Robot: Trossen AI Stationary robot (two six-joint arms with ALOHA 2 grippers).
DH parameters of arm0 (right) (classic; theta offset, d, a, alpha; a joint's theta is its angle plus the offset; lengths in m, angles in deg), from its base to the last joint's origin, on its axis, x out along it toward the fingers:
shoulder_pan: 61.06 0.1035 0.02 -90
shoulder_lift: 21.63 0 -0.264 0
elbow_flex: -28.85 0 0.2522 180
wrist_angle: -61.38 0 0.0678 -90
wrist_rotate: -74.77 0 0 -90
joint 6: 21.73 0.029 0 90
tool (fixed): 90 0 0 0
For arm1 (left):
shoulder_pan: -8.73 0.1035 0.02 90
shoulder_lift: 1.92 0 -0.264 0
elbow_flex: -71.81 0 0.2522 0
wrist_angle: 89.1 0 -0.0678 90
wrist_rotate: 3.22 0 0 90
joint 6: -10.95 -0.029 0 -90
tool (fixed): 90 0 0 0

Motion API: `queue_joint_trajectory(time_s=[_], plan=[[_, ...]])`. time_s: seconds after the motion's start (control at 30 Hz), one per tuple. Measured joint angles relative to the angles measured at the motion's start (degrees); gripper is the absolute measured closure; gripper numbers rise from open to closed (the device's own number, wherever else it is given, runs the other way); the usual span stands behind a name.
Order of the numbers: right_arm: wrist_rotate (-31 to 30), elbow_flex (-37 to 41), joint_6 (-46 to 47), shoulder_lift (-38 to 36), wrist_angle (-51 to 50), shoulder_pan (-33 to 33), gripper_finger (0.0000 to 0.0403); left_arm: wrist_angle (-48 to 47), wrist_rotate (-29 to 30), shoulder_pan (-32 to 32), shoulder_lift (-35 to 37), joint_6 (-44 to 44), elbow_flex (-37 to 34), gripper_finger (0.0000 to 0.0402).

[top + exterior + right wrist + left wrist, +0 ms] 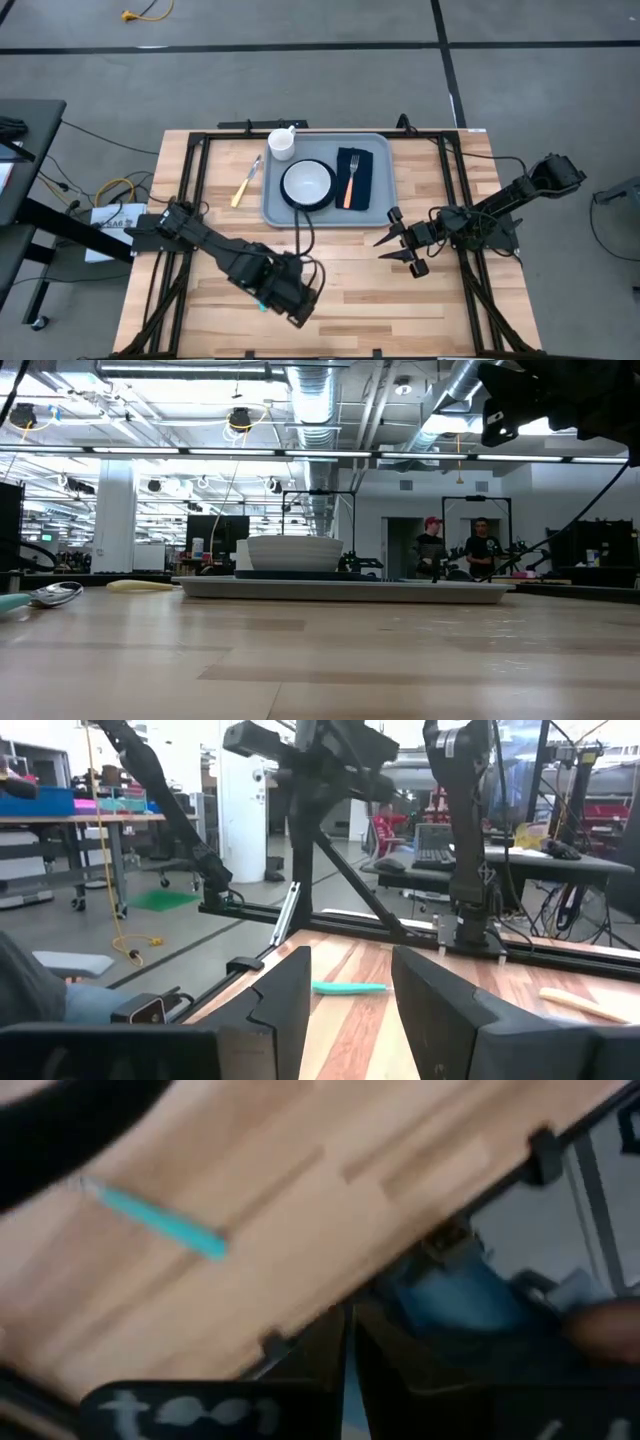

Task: Set up tray
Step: Put the blue spoon to the left of the orange fork on the blue napkin on the gray tray

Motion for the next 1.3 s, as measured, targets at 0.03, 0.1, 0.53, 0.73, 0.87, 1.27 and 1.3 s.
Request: queue_joint_trajectory(time_s=[0.03,0.1,0.53,0.73,0.87,1.27,1.3], plan=[[0.0,0.0,0.0,0.2,0.0,0.0,0.0267,-0.2,-1.0,-0.3,0.1,0.4,0.0,0.0393],[0.0,0.0,0.0,0.6,0.0,0.0,0.0266,-0.9,-1.8,-0.6,0.4,-4.1,0.0,0.0393],[0.0,0.0,0.1,1.4,1.8,0.0,0.0268,-0.8,5.2,4.0,7.3,-20.2,-0.1,0.0393],[0.0,0.0,0.0,1.4,1.7,0.0,0.0268,-0.7,19.9,2.5,24.3,-13.2,-10.4,0.0393],[0.0,0.0,-0.3,1.4,1.7,0.0,0.0269,-0.8,27.4,-2.4,35.7,-1.3,-25.0,0.0393],[0.1,-2.9,-2.3,1.4,2.0,4.0,0.0268,27.7,27.7,-7.6,52.3,6.0,-74.0,0.0393],[0.1,-3.3,-3.3,1.4,1.9,4.4,0.0269,32.3,28.2,-7.6,53.2,3.5,-77.0,0.0393]])
